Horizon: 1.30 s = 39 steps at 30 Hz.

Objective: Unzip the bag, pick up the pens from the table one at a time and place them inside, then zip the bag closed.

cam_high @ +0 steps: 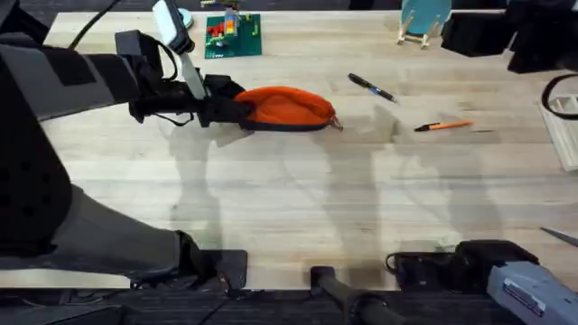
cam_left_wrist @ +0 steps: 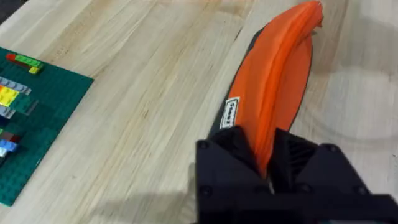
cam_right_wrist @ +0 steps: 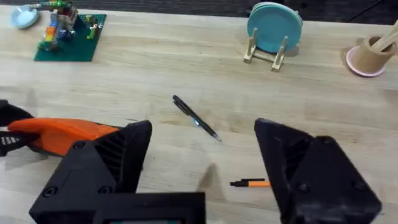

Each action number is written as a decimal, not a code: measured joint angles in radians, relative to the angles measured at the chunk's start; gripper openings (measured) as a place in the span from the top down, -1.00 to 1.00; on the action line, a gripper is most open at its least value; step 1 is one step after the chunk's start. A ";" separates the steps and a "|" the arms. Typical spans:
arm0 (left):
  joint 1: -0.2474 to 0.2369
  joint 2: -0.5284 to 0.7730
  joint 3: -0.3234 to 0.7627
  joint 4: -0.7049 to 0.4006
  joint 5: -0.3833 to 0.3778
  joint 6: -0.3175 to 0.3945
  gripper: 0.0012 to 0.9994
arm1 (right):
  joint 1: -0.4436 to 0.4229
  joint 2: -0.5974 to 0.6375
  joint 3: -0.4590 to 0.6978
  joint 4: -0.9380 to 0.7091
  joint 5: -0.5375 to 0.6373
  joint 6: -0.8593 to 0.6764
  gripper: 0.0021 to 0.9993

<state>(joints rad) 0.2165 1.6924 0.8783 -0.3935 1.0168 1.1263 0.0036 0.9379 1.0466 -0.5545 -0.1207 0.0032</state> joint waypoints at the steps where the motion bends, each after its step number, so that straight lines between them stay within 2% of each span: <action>1: 0.000 0.000 0.000 0.000 0.001 0.000 0.81 | 0.000 0.000 0.000 0.000 0.000 0.000 -0.99; 3: 0.000 0.000 0.000 0.000 0.004 0.000 0.90 | 0.000 0.000 0.000 0.000 0.000 0.000 -0.99; 20: 0.000 0.000 0.000 0.000 0.005 0.000 0.92 | 0.000 0.000 0.000 -0.002 -0.001 0.002 -0.99; 27: 0.000 0.000 0.000 0.000 0.005 0.000 0.92 | 0.000 0.003 0.000 -0.010 -0.074 0.011 -0.99; 33: 0.000 0.000 0.000 0.000 0.005 0.000 0.92 | 0.000 0.073 0.002 -0.010 -0.173 0.000 -0.99; 39: 0.000 0.000 0.000 0.000 0.005 0.000 0.92 | 0.000 0.180 0.002 -0.010 -0.217 -0.004 -0.99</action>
<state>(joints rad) 0.2165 1.6924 0.8783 -0.3936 1.0214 1.1259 0.0036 1.1179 1.0489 -0.5648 -0.3380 -0.0010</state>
